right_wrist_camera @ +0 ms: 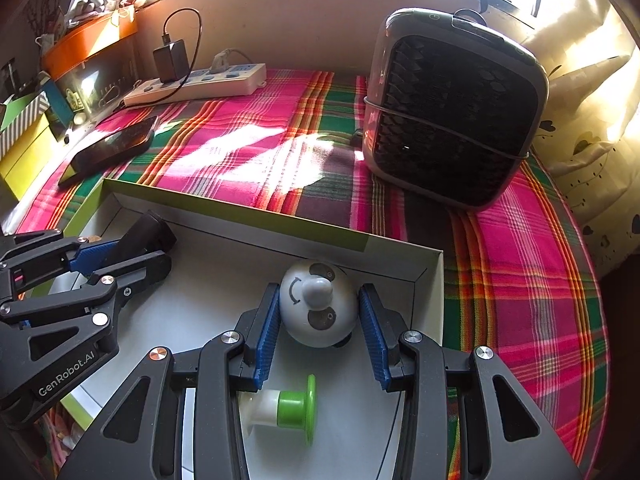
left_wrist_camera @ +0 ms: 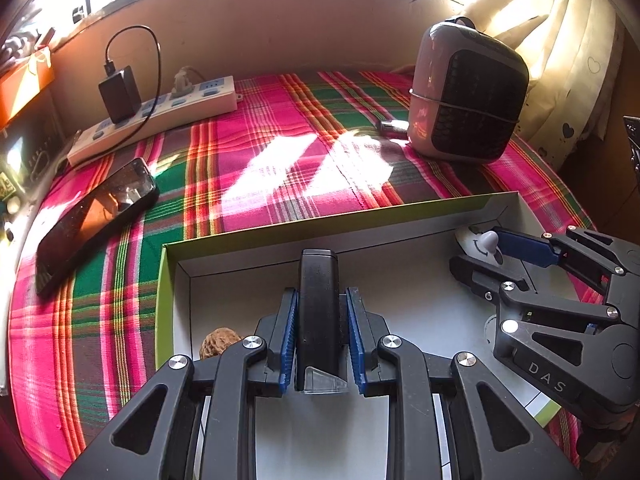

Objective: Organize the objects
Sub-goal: 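Open the left tool to set down the flashlight while the right tool releases the toy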

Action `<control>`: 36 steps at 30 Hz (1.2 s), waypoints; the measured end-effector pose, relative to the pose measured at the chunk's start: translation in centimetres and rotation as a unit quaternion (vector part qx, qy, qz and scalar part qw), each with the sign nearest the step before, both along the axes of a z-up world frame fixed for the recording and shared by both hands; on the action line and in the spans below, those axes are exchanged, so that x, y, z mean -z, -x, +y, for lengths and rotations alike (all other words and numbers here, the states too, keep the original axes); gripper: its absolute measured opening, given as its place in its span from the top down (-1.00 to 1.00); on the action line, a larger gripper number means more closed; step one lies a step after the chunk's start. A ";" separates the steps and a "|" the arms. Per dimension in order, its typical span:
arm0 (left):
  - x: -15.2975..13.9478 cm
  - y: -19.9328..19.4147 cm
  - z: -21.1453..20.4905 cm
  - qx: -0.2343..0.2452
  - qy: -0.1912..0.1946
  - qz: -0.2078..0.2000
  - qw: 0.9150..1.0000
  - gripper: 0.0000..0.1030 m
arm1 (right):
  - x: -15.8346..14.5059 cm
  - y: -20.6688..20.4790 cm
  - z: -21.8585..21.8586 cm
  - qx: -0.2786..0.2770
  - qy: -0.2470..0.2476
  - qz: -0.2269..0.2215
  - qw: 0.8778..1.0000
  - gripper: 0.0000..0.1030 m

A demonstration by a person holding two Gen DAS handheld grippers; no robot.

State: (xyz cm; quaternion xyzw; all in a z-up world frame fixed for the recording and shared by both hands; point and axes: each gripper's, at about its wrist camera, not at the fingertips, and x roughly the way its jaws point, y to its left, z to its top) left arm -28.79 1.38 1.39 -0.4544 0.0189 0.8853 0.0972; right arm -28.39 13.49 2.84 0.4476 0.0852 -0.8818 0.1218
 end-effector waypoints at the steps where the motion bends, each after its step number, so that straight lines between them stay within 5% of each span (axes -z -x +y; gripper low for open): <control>1: 0.0 0.1 0.0 -0.001 -0.002 -0.001 1.000 0.58 | 0.0 0.0 0.0 0.000 -0.001 0.000 1.000 0.21; 18: 0.0 0.2 -0.1 -0.007 -0.002 -0.003 1.000 0.53 | 0.0 -0.1 0.1 0.005 -0.003 0.003 1.000 0.21; 36: -0.7 -0.9 -0.4 -0.012 -0.002 -0.007 1.000 0.33 | -0.7 -1.2 0.3 0.011 0.013 0.012 1.000 -0.03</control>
